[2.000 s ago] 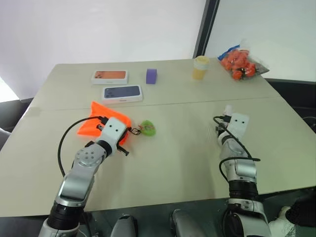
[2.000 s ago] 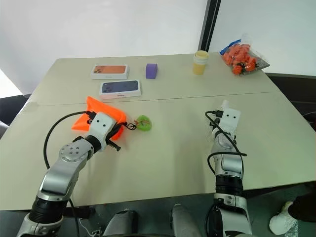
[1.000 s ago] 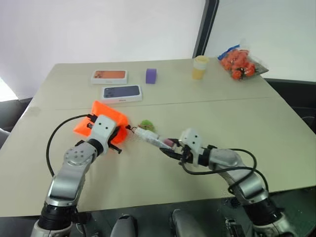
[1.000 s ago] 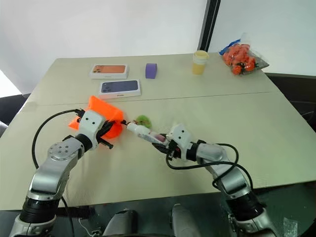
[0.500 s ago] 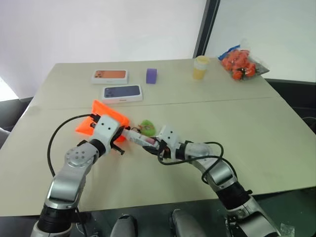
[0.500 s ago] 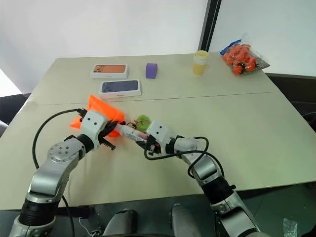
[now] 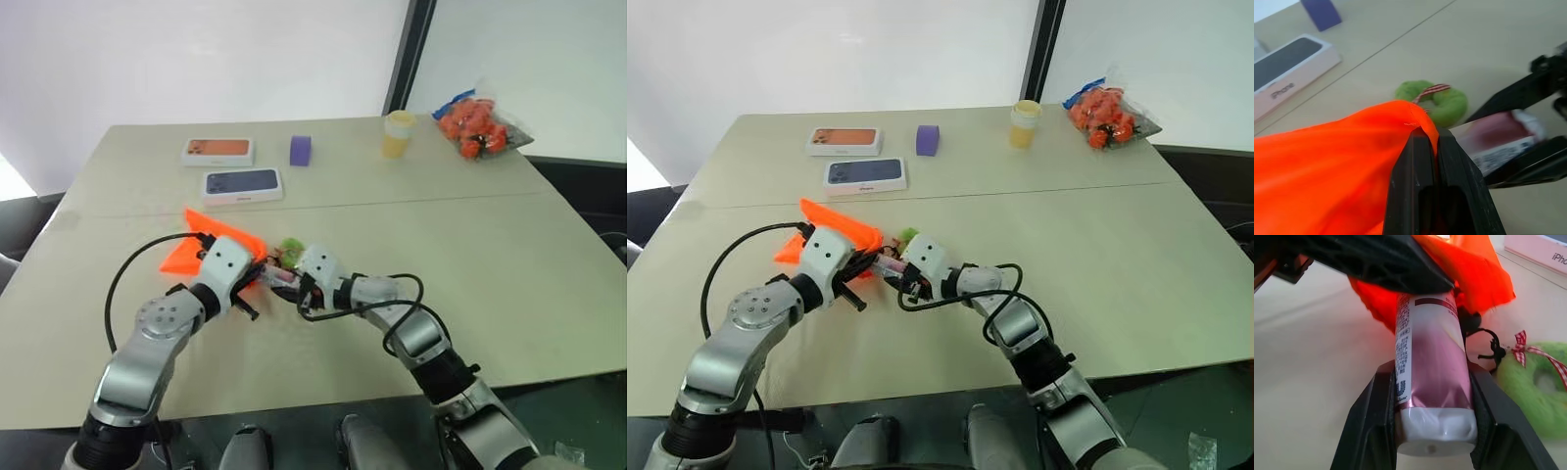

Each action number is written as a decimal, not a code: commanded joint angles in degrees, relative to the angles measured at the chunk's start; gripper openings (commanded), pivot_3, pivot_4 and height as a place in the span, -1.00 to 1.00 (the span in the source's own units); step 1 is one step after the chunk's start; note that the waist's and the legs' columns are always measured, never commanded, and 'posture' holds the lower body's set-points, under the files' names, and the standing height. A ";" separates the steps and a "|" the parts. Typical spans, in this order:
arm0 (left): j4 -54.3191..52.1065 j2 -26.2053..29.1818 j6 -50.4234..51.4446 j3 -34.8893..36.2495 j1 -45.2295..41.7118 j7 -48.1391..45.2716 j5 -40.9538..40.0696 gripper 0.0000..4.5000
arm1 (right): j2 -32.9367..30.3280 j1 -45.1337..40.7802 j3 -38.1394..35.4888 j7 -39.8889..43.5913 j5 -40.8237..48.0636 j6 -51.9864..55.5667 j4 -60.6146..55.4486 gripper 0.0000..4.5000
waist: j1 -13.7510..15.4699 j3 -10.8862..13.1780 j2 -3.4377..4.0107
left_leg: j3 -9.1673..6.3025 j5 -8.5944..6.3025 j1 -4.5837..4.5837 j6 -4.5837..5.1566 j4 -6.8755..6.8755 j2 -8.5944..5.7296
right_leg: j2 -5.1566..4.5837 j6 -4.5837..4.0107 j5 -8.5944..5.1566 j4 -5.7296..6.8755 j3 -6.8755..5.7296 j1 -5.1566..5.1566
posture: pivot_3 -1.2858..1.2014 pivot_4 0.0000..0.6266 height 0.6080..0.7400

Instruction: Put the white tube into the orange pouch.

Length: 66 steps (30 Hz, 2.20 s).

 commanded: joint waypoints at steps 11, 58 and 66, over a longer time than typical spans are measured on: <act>-7.60 0.37 4.14 -1.60 1.57 -3.29 -8.78 -1.00 | 6.05 -8.42 3.94 -1.56 -6.72 -1.92 3.81 -0.48 | -0.03 0.00 0.00 | -0.02 0.00 0.01 0.00 0.01 0.01 | 0.01 -0.01 0.00 0.05 -0.02 -0.03 | 0.03 -0.52 0.74; 3.29 8.77 -2.67 14.06 11.47 -11.43 -20.18 -0.17 | -7.86 -6.10 -1.61 -0.31 -9.75 -11.92 9.13 1.00 | -0.06 0.03 0.00 | 0.10 0.00 -0.02 -0.02 -0.07 0.03 | -0.10 -0.11 0.00 -0.24 0.02 -0.05 | 0.03 -0.52 0.74; 4.49 7.54 -3.42 19.12 10.30 -9.04 -23.62 0.49 | -6.91 -8.24 -1.12 -0.99 -12.79 -17.52 15.83 -0.06 | 0.00 0.03 0.01 | 0.07 0.00 0.01 -0.01 -0.05 0.03 | -0.06 -0.10 0.00 -0.14 0.01 -0.01 | 0.03 -0.52 0.74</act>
